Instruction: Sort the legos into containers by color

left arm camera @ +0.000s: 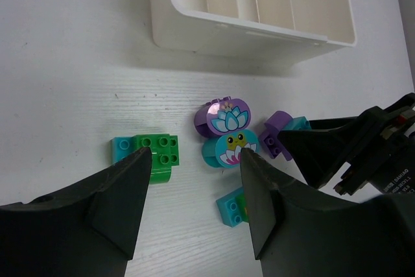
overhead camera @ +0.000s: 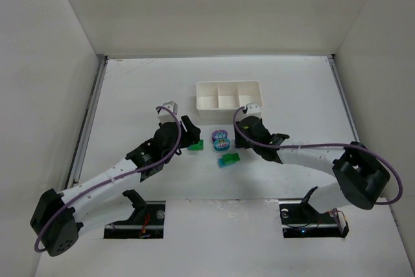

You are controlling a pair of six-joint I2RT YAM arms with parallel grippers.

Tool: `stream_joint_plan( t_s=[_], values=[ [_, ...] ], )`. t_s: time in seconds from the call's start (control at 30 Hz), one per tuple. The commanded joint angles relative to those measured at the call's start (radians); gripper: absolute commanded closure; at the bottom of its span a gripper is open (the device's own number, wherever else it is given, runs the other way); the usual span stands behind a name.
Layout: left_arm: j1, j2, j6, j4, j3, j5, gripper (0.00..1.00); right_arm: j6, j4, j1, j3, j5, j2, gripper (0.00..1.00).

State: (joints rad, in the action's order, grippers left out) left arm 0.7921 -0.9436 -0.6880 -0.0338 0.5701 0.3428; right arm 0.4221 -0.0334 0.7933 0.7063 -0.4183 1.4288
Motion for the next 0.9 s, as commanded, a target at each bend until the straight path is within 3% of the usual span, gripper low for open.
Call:
stream_joint_plan(
  t_s=[0.0,0.3,0.47,0.53,0.7,0.87],
  values=[
    [-0.014,0.003,-0.016,-0.038,-0.01,-0.013,0.46,0.001,0.036,0.001,0.029,-0.005,0.005,0.36],
    [-0.018,0.003,-0.016,-0.051,-0.007,-0.033,0.46,0.006,0.023,0.004,0.041,-0.005,0.055,0.41],
    [-0.02,0.005,-0.021,-0.049,-0.007,-0.042,0.46,0.018,0.032,0.004,0.036,-0.011,0.058,0.67],
    [-0.018,0.003,-0.021,-0.055,-0.009,-0.042,0.46,0.026,0.035,0.004,0.025,-0.037,0.024,0.73],
    [-0.003,-0.012,-0.021,-0.08,0.01,-0.067,0.45,0.04,0.041,-0.003,0.009,-0.04,-0.105,0.77],
    [0.026,-0.053,-0.021,-0.15,0.05,-0.128,0.45,0.055,0.061,-0.033,0.021,0.07,-0.206,0.78]
  ],
)
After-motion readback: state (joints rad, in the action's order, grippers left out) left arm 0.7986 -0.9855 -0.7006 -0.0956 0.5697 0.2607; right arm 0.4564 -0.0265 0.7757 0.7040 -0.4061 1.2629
